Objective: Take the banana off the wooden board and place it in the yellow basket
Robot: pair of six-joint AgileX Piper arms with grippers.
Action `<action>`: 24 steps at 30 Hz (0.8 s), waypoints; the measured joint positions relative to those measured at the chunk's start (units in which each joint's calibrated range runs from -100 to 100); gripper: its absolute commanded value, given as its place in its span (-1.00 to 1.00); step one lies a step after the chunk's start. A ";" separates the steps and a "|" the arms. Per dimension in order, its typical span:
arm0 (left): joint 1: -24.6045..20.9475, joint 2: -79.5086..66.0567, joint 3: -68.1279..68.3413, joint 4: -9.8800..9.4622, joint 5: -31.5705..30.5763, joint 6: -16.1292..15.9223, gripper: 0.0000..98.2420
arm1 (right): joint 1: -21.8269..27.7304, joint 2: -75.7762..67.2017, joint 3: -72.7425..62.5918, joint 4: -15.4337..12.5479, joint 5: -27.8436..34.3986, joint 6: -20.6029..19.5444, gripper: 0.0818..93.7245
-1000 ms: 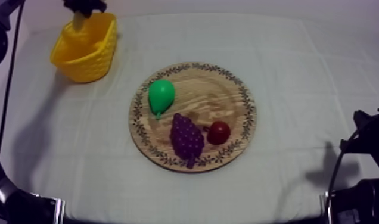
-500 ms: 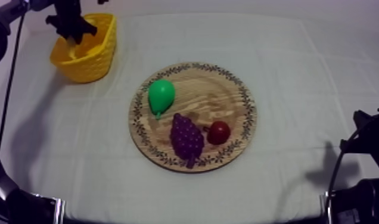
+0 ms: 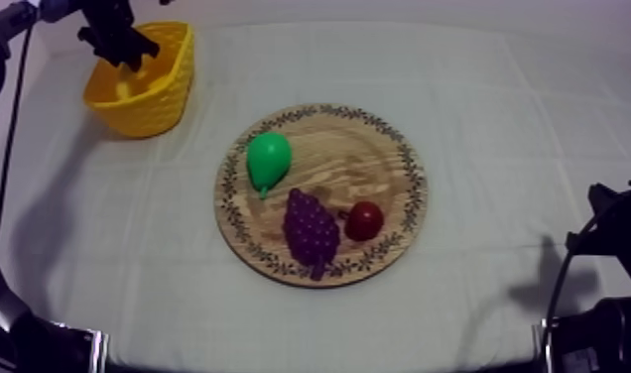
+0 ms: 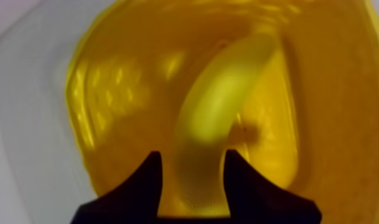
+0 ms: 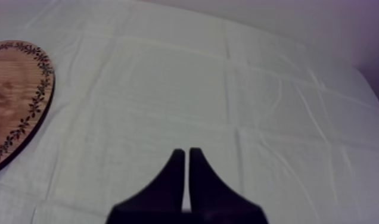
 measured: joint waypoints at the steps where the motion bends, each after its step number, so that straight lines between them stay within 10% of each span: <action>1: 0.03 -0.32 0.54 0.17 -0.90 -0.36 -0.02 | 0.00 0.00 0.00 0.00 0.00 0.00 -0.99; 6: 0.11 -1.39 1.40 0.76 -2.33 -1.21 -0.10 | 0.00 0.00 0.00 0.00 0.00 0.00 -0.99; 15: 0.81 -7.67 9.55 1.18 -10.94 0.32 -0.89 | 0.00 0.00 0.00 0.00 0.00 0.00 -0.99; 24: 1.45 -20.91 25.10 3.73 -22.19 1.52 -0.99 | 0.00 0.00 0.00 0.00 0.00 0.00 -0.99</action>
